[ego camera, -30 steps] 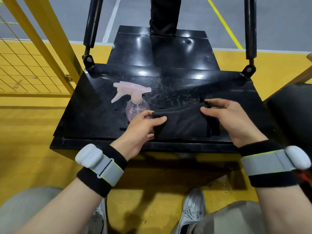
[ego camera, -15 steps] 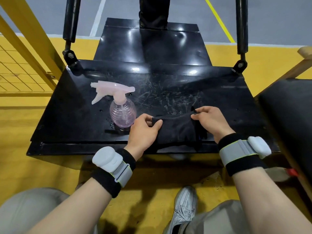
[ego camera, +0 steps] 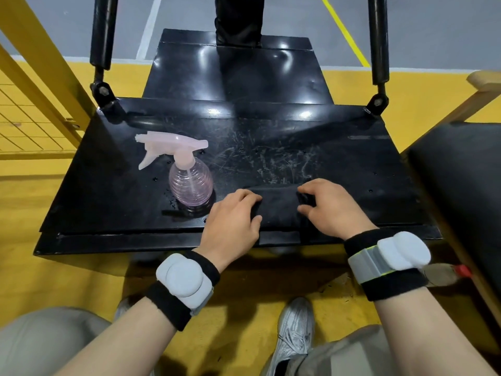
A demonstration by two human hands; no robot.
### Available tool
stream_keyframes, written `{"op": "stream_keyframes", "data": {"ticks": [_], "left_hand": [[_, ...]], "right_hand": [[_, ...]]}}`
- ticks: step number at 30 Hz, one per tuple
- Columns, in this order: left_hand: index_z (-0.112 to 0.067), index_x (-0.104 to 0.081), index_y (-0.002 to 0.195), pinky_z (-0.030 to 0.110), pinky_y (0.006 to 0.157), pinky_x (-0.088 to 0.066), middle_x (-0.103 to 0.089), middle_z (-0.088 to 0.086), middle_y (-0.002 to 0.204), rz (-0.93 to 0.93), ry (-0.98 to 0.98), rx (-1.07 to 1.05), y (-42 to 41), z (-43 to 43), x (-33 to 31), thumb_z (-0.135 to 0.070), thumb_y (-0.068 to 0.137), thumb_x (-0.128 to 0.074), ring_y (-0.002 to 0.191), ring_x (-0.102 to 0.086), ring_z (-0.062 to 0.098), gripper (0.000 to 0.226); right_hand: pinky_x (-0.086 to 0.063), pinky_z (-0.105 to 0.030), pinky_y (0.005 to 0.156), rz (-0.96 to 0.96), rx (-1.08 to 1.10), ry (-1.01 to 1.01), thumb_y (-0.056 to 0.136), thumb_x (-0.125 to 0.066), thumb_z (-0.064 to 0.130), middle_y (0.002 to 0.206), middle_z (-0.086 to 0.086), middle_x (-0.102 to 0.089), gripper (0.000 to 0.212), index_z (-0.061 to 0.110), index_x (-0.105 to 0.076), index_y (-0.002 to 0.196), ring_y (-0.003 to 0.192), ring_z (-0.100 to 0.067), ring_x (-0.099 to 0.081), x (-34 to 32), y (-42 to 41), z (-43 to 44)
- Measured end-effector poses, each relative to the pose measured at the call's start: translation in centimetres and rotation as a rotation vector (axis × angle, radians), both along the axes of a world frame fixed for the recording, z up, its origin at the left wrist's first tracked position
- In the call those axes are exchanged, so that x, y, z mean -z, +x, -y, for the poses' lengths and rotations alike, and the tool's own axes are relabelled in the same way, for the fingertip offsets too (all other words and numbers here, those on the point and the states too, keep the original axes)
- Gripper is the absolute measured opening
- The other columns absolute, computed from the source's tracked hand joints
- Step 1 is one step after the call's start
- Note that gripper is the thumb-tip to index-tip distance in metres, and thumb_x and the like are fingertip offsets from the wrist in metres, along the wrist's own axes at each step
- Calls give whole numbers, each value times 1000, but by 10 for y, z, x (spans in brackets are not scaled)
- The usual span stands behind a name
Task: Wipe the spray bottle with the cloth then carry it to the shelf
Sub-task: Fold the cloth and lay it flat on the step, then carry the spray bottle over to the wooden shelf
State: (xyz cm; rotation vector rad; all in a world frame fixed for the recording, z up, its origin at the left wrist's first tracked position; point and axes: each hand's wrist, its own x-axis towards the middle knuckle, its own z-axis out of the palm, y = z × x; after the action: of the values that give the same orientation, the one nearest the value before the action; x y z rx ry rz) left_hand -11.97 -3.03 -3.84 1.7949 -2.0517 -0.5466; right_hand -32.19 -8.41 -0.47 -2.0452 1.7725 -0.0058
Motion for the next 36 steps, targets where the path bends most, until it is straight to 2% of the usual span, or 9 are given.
{"op": "stream_keyframes", "data": {"ticks": [3,8,14,21,26,28,31,33,36], "left_hand": [[-17,-54,144,39,109,-40,-57,-1,144,27,12,12,2,-1,1,-28,99,-60,128,-56,23,47],[-18,-49,150,41,120,-31,-50,-4,154,13,54,30,6,-5,0,-27,99,-59,138,-48,20,52],[-20,-57,137,33,104,-43,-57,-5,139,-78,20,-40,30,-17,-8,-26,95,-64,127,-53,17,43],[-31,-62,99,34,76,-46,-63,-11,103,-54,123,-228,76,-23,-19,-33,89,-67,99,-61,15,11],[-30,-49,83,34,66,-37,-61,-10,88,-24,131,-406,100,-25,-23,-33,85,-67,83,-58,20,18],[-28,-46,89,35,66,-36,-58,-9,93,-17,133,-458,106,-25,-22,-35,85,-69,82,-54,20,25],[-24,-43,112,38,75,-43,-50,-2,113,-16,161,-471,114,-20,-17,-40,85,-74,100,-55,24,44],[-21,-39,132,41,87,-48,-45,3,132,-64,180,-437,118,-16,-13,-39,87,-74,118,-55,27,61],[-20,-29,152,39,103,-43,-38,5,151,-193,153,-380,117,-10,-10,-33,90,-74,135,-50,26,78]], "right_hand": [[-35,-38,117,-62,-37,61,95,-71,20,156,0,-45,59,17,-51,150,144,-25,-44,3,1,-1],[-38,-39,114,-78,-47,23,93,-72,16,154,-1,-49,58,16,-54,147,141,-26,-42,3,3,-1],[-37,-37,116,111,-62,-51,91,-77,27,152,1,-53,62,25,-53,148,142,-22,-45,-10,28,-6],[-36,-25,108,289,-161,-54,87,-82,32,150,1,-56,71,24,-49,149,136,-16,-52,-11,82,-13],[-44,-38,114,345,-164,18,86,-82,33,152,0,-53,77,22,-43,152,138,-18,-51,-8,108,-9],[-44,-40,115,372,-163,36,87,-82,34,153,-1,-52,78,21,-42,153,139,-19,-50,-6,118,-8],[-43,-42,116,402,-166,49,86,-82,34,154,-1,-50,80,20,-41,153,140,-20,-48,-2,132,-3],[-42,-38,115,420,-168,38,85,-83,33,154,-2,-50,81,20,-40,153,140,-20,-48,3,140,1],[-36,-35,119,421,-173,24,83,-84,33,160,-2,-43,93,18,-32,159,146,-19,-41,8,148,9]]}}
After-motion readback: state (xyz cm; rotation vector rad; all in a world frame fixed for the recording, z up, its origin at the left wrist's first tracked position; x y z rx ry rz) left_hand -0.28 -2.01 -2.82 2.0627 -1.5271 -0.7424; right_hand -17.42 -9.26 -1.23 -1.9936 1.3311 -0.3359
